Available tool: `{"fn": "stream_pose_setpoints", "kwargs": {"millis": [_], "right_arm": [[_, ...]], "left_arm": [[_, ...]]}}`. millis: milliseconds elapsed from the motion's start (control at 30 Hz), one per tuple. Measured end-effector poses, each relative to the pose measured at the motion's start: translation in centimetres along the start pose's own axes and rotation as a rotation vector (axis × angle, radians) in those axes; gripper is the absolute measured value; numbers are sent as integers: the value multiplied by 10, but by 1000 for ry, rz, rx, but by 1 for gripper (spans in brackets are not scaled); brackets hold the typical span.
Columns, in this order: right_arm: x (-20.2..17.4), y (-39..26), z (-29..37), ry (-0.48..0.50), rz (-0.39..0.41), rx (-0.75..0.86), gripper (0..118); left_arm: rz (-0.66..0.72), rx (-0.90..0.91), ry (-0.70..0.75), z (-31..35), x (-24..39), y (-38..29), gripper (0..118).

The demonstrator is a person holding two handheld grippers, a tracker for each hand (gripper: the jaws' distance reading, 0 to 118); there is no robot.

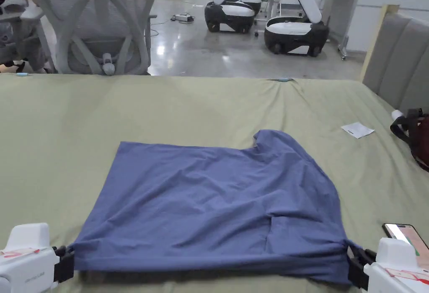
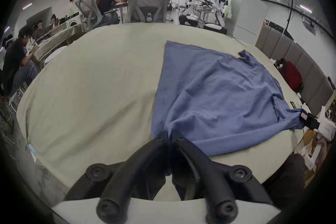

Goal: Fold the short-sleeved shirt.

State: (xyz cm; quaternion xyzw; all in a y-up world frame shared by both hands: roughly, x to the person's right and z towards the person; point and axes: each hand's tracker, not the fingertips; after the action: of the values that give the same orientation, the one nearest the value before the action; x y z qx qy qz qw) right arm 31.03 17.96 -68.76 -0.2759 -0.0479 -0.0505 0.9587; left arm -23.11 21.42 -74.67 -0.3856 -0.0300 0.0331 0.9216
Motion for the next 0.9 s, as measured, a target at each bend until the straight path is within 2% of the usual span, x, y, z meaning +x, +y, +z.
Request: {"fn": "stream_pose_setpoints", "kwargs": {"millis": [167, 333, 567, 700, 733, 767, 833, 867, 900], "right_arm": [[-7, 56, -11, -12, 28, 80, 2], [-12, 99, -73, -50, 107, 44, 2], [-17, 106, -160, -70, 159, -52, 2], [-13, 97, -176, -63, 166, -80, 3], [-11, 96, -174, -54, 154, -73, 6], [-9, 96, -167, -40, 135, -75, 24], [-12, 100, -145, -19, 99, -43, 70], [-16, 102, -129, -1, 79, -1, 87], [-20, 103, -112, 16, 58, 43, 95]], "left_arm": [[-26, 47, 12, -14, 13, 54, 1], [-55, 33, 26, -67, 26, 111, 1], [7, -77, 67, -154, 30, 140, 1], [27, -89, 67, -165, 31, 132, 3], [39, -59, 64, -159, 31, 130, 10], [45, -17, 58, -151, 31, 128, 29], [10, 131, 49, -124, 39, 119, 69], [-8, 207, 50, -108, 46, 112, 82], [-30, 281, 44, -92, 55, 104, 84]]}}
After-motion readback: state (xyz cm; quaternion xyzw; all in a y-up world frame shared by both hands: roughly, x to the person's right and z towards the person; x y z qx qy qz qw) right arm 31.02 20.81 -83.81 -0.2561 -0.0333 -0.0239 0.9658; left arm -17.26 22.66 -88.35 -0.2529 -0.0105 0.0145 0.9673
